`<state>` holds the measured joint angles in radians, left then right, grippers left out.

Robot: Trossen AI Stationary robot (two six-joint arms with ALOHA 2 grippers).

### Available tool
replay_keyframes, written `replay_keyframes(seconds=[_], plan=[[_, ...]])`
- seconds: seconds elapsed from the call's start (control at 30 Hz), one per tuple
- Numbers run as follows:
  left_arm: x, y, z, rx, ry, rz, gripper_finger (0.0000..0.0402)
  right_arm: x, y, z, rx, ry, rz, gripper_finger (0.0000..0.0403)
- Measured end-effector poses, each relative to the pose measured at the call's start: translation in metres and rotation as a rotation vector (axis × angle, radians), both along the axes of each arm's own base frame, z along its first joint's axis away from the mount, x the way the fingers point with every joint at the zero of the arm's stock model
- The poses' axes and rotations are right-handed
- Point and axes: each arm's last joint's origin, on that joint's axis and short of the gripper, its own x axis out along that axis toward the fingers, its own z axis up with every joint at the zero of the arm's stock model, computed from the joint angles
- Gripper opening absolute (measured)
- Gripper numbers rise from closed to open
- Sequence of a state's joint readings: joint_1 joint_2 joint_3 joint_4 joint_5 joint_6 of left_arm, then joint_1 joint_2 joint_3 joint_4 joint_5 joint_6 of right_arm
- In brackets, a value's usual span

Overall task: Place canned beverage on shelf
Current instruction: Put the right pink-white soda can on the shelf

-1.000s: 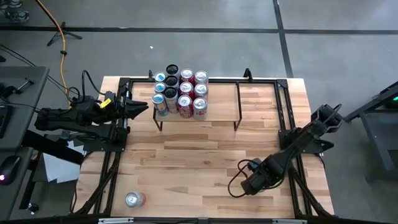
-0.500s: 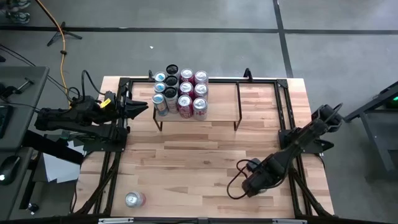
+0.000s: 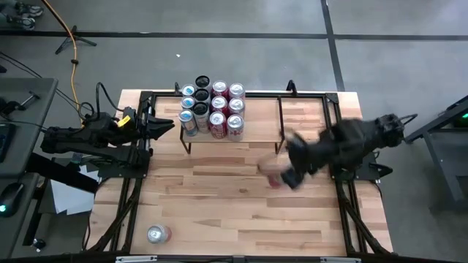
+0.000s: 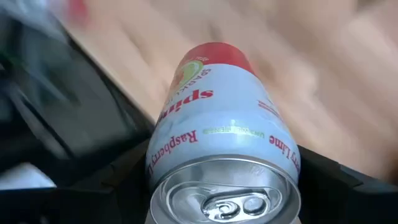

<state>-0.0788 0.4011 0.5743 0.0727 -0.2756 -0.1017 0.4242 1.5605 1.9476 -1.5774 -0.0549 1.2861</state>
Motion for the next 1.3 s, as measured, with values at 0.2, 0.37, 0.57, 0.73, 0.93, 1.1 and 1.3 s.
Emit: replay_keyframes(seconds=[0.2, 0.37, 0.57, 0.73, 0.93, 1.1, 1.3], plan=[[0.0, 0.0, 0.0, -0.002, -0.001, 0.001, 0.0, 0.023, -0.061, 0.015, -0.147, -0.115, -0.043, 0.0284], [0.0, 0.0, 0.0, -0.021, -0.006, -0.004, 0.0, 0.045, -0.104, 0.002, -0.213, -0.077, 0.007, 0.0284], [0.0, 0.0, 0.0, -0.027, -0.009, -0.006, 0.0, 0.066, -0.151, -0.018, -0.269, -0.006, 0.041, 0.0284], [0.0, 0.0, 0.001, -0.05, -0.02, -0.012, 0.0001, 0.078, -0.174, -0.033, -0.286, 0.046, 0.084, 0.0284], [-0.001, -0.001, 0.008, -0.09, -0.088, -0.05, 0.0001, 0.078, -0.181, -0.035, -0.312, 0.048, 0.154, 0.0284], [0.015, -0.002, 0.018, -0.067, -0.015, -0.048, 0.0001, 0.076, -0.18, -0.032, -0.333, 0.039, 0.191, 0.0284], [0.064, -0.011, 0.03, 0.042, 0.252, -0.124, 0.0001, 0.069, -0.165, -0.022, -0.301, -0.022, 0.26, 0.0284]])
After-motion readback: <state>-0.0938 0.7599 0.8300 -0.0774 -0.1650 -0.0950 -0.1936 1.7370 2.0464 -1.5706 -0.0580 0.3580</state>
